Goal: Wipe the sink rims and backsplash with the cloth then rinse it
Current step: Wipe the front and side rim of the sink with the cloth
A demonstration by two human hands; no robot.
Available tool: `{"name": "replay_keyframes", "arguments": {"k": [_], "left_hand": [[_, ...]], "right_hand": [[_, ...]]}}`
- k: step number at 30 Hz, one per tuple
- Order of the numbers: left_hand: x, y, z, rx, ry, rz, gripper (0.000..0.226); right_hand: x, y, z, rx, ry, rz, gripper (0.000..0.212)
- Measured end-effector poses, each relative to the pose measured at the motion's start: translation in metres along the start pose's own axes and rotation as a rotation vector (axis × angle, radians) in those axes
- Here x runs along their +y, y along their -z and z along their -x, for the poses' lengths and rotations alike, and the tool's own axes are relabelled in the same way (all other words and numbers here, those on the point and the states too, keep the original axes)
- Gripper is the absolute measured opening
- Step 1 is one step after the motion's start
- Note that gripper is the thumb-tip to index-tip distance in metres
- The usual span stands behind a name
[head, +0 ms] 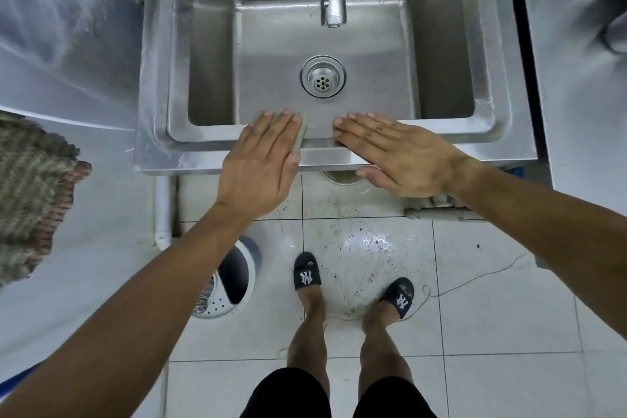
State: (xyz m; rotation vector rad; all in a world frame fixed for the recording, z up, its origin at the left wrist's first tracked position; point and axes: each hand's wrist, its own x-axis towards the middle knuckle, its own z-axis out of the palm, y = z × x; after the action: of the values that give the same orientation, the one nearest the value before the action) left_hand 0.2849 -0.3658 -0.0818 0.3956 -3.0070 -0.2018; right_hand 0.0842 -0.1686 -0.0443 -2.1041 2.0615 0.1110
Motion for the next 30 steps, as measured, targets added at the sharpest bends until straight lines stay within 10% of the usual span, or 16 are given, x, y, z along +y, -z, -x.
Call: {"name": "replay_keyframes", "arguments": {"k": [8,15,30], "left_hand": [[-0.002,0.006,0.007,0.035,0.316,-0.030,0.059],[-0.017,-0.008,0.008,0.152,0.194,0.007,0.059],[-0.004,-0.009,0.024,0.330,0.816,0.092,0.058]], "right_hand": [[0.001,-0.003,-0.033,-0.066,0.138,-0.092,0.064],[-0.025,-0.002,-0.064,0.040,0.103,-0.142,0.062],[-0.040,-0.018,-0.086,0.108,0.151,-0.148,0.057]]}}
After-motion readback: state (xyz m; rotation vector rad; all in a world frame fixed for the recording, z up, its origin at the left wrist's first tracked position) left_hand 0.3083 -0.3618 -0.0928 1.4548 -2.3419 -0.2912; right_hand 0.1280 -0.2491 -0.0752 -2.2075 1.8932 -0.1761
